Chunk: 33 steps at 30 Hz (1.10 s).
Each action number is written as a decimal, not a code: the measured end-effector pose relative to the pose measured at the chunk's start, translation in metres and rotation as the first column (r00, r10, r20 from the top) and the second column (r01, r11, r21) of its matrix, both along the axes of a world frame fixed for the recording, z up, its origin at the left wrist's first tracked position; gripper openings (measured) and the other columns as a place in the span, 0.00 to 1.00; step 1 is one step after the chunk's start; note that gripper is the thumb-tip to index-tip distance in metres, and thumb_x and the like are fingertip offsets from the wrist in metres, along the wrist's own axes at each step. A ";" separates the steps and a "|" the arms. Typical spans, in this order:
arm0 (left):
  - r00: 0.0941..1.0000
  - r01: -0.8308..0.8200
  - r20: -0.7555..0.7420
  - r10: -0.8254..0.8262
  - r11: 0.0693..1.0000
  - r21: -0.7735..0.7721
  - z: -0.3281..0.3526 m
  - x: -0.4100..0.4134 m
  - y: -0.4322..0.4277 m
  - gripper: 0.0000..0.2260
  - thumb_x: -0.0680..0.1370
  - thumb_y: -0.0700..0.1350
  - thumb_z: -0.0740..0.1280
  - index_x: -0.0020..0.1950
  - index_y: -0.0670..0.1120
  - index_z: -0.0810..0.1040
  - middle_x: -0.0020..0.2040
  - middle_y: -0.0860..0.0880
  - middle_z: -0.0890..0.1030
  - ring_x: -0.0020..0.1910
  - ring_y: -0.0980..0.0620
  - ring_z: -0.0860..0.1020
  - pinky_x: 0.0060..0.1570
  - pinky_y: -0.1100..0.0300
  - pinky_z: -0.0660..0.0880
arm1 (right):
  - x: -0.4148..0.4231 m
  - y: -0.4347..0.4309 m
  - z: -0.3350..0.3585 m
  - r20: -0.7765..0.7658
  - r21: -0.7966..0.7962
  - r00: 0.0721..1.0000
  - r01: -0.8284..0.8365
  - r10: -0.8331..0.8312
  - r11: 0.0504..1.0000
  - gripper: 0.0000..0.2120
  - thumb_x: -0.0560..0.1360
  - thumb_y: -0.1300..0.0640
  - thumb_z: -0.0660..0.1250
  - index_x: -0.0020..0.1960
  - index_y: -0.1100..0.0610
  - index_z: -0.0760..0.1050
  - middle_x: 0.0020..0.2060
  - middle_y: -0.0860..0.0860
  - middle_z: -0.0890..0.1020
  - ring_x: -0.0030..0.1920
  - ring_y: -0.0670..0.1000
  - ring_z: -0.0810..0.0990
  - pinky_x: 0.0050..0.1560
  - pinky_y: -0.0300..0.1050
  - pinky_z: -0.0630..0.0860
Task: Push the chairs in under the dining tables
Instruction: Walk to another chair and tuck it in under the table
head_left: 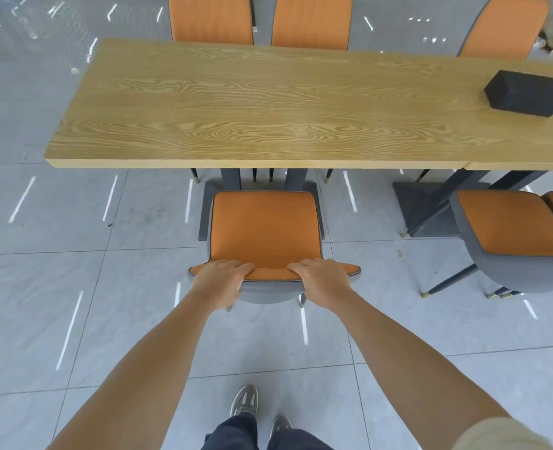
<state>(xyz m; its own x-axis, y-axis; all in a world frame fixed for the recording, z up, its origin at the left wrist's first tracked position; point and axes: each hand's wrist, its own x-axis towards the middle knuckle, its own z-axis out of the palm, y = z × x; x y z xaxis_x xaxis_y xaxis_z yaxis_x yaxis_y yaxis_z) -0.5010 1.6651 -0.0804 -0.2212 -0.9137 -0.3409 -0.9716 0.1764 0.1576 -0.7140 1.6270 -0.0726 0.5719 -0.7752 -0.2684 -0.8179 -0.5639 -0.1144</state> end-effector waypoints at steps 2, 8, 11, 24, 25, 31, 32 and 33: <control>1.000 -0.001 0.006 0.001 1.000 0.001 -0.001 -0.001 0.005 0.20 0.76 0.41 0.63 0.68 0.50 0.69 0.58 0.49 0.79 0.57 0.46 0.77 0.53 0.53 0.76 | -0.001 0.005 0.000 -0.002 0.006 1.000 -0.001 0.001 1.000 0.23 0.74 0.65 0.61 0.68 0.51 0.68 0.55 0.51 0.79 0.53 0.56 0.76 0.45 0.45 0.68; 1.000 -0.008 -0.002 0.008 1.000 -0.023 0.001 -0.005 0.012 0.21 0.76 0.43 0.64 0.69 0.49 0.68 0.60 0.49 0.78 0.58 0.45 0.77 0.53 0.53 0.74 | 0.001 0.012 -0.004 -0.035 -0.003 0.997 0.074 -0.074 0.997 0.22 0.76 0.63 0.62 0.68 0.50 0.67 0.58 0.51 0.78 0.59 0.56 0.74 0.57 0.49 0.68; 1.000 -0.016 -0.023 0.015 0.999 -0.045 0.002 -0.007 0.016 0.22 0.76 0.46 0.66 0.69 0.48 0.68 0.59 0.48 0.79 0.57 0.45 0.77 0.52 0.55 0.73 | 0.000 0.018 -0.006 -0.024 -0.020 0.990 0.136 -0.137 0.990 0.21 0.74 0.62 0.64 0.67 0.51 0.68 0.59 0.52 0.78 0.61 0.57 0.72 0.61 0.49 0.66; 0.986 0.147 -0.087 -0.143 0.989 0.033 0.010 -0.017 0.007 0.46 0.64 0.71 0.31 0.77 0.49 0.46 0.79 0.50 0.52 0.78 0.50 0.49 0.75 0.54 0.50 | -0.008 0.044 0.007 0.016 0.052 0.951 0.308 -0.310 0.950 0.34 0.78 0.46 0.61 0.76 0.57 0.50 0.76 0.59 0.55 0.75 0.59 0.55 0.75 0.54 0.51; 0.984 0.155 -0.088 -0.153 0.988 0.022 0.009 -0.020 0.004 0.46 0.64 0.71 0.30 0.77 0.49 0.44 0.79 0.49 0.51 0.78 0.50 0.48 0.76 0.53 0.49 | -0.012 0.049 0.008 0.013 0.057 0.944 0.328 -0.329 0.943 0.34 0.79 0.45 0.57 0.77 0.57 0.47 0.77 0.59 0.52 0.76 0.58 0.52 0.76 0.54 0.49; 0.964 0.251 -0.081 -0.254 0.967 -0.049 0.014 -0.058 -0.021 0.51 0.62 0.73 0.22 0.77 0.47 0.44 0.79 0.47 0.48 0.78 0.49 0.47 0.76 0.51 0.49 | -0.052 0.061 0.015 0.023 0.118 0.811 0.578 -0.584 0.807 0.32 0.81 0.43 0.49 0.77 0.56 0.38 0.78 0.56 0.43 0.78 0.56 0.43 0.77 0.52 0.45; 0.959 0.270 -0.073 -0.274 0.961 -0.061 0.018 -0.068 -0.025 0.46 0.65 0.71 0.26 0.77 0.47 0.44 0.79 0.46 0.48 0.78 0.48 0.47 0.76 0.51 0.49 | -0.062 0.063 0.017 0.006 0.130 0.789 0.609 -0.615 0.782 0.33 0.81 0.43 0.48 0.76 0.56 0.36 0.77 0.55 0.41 0.78 0.55 0.41 0.77 0.52 0.43; 0.955 0.284 -0.067 -0.288 0.956 -0.069 0.021 -0.079 -0.029 0.42 0.68 0.69 0.30 0.77 0.47 0.43 0.79 0.46 0.47 0.78 0.48 0.47 0.76 0.51 0.49 | -0.073 0.065 0.020 -0.011 0.137 0.768 0.635 -0.640 0.760 0.33 0.81 0.43 0.47 0.76 0.56 0.34 0.77 0.55 0.39 0.77 0.55 0.40 0.76 0.52 0.42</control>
<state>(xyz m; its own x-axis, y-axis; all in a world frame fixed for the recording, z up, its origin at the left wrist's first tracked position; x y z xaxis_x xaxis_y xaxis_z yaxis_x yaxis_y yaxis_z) -0.5797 1.6362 -0.0597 -0.4991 -0.8260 -0.2618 -0.8648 0.4559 0.2102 -0.7871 1.6917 -0.0528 -0.0321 -0.9252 -0.3781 -0.9775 0.1080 -0.1813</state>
